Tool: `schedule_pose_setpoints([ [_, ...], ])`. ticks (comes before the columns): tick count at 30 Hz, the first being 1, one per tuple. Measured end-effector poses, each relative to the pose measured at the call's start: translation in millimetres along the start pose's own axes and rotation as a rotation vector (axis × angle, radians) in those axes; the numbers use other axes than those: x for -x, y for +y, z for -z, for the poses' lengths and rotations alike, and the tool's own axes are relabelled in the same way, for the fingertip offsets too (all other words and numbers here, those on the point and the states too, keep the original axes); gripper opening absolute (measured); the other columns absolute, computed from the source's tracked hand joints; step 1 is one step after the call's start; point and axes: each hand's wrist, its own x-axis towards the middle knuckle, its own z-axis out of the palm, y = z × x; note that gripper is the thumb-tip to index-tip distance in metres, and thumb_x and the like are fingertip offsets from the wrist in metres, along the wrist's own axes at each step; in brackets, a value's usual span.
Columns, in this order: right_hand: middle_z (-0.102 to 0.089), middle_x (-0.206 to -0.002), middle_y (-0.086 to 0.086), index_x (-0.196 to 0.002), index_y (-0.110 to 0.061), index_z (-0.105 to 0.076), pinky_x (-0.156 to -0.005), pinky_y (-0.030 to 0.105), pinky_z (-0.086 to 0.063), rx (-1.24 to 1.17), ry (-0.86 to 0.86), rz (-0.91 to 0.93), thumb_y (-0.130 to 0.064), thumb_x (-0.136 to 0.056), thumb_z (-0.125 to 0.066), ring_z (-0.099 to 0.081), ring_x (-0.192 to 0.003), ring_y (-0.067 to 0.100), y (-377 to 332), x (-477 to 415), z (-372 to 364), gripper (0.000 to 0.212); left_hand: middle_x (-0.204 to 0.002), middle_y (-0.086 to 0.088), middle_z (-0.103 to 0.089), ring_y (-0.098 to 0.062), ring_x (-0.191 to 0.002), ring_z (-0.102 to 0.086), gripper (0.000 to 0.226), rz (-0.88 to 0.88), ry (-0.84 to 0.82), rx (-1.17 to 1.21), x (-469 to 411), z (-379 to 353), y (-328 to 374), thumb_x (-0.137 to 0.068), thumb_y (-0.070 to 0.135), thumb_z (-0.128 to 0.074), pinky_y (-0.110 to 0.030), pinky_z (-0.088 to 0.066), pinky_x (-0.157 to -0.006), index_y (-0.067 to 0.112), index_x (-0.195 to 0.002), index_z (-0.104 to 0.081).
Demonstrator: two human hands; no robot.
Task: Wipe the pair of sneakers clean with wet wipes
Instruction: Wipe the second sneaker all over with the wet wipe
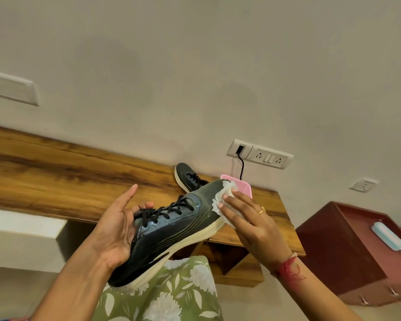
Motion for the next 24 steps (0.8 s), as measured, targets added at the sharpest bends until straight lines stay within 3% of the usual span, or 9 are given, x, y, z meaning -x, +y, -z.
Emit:
schedule_pose_setpoints([
  [7,-0.056,-0.127,0.014,-0.118,-0.007,-0.056,-0.104,0.044,-0.04,-0.193,0.152,-0.18,-0.008,-0.093,-0.048,-0.043,-0.13,0.029,-12.6,-10.0,-0.5,0.026,-0.116,-0.025,-0.064,-0.038,-0.099,-0.061,0.067,0.052,-0.02,0.049,9.2,-11.0,0.9,-0.076,0.06,-0.055,-0.048,-0.044,-0.092,0.008,-0.118,-0.058],
  [10,-0.057,-0.126,0.012,-0.113,-0.004,-0.059,-0.106,0.046,-0.038,-0.256,0.162,-0.206,-0.009,-0.097,-0.042,-0.042,-0.131,0.027,-20.2,-7.9,-4.2,0.024,-0.107,-0.025,-0.065,-0.037,-0.093,-0.06,0.069,0.079,-0.048,0.101,11.8,-9.1,0.2,-0.074,0.062,-0.056,-0.046,-0.044,-0.089,0.007,-0.116,-0.056],
  [14,-0.058,-0.123,0.01,-0.115,-0.01,-0.054,-0.1,0.047,-0.043,-0.197,0.181,-0.241,-0.014,-0.099,-0.039,-0.041,-0.131,0.021,-33.0,3.4,-12.8,0.022,-0.104,-0.023,-0.061,-0.036,-0.094,-0.057,0.074,0.063,-0.075,0.155,10.1,-4.3,-0.6,-0.074,0.068,-0.056,-0.049,-0.037,-0.1,0.01,-0.12,-0.052],
  [18,-0.063,-0.117,0.013,-0.112,-0.008,-0.053,-0.099,0.045,-0.044,-0.06,0.228,-0.25,-0.009,-0.097,-0.043,-0.044,-0.127,0.024,-44.5,5.2,-18.1,0.019,-0.097,-0.022,-0.064,-0.034,-0.089,-0.059,0.075,0.052,-0.069,0.129,8.0,-5.1,-2.1,-0.07,0.071,-0.056,-0.049,-0.039,-0.098,0.01,-0.114,-0.053],
  [21,-0.065,-0.11,0.015,-0.11,-0.008,-0.052,-0.104,0.041,-0.04,0.033,0.207,-0.271,-0.006,-0.087,-0.052,-0.047,-0.121,0.023,-55.1,-2.2,-22.9,0.023,-0.107,-0.022,-0.061,-0.035,-0.099,-0.056,0.081,0.047,-0.042,0.125,4.9,-6.0,-3.6,-0.068,0.072,-0.057,-0.051,-0.036,-0.104,0.009,-0.119,-0.051],
  [24,-0.066,-0.106,0.013,-0.106,-0.01,-0.051,-0.109,0.033,-0.033,0.055,0.212,-0.323,-0.005,-0.089,-0.047,-0.05,-0.116,0.021,-62.8,-10.8,-25.3,0.017,-0.108,-0.02,-0.059,-0.033,-0.1,-0.054,0.08,0.026,-0.017,0.13,3.8,-5.0,-3.9,-0.066,0.072,-0.06,-0.05,-0.034,-0.106,0.011,-0.116,-0.051],
])
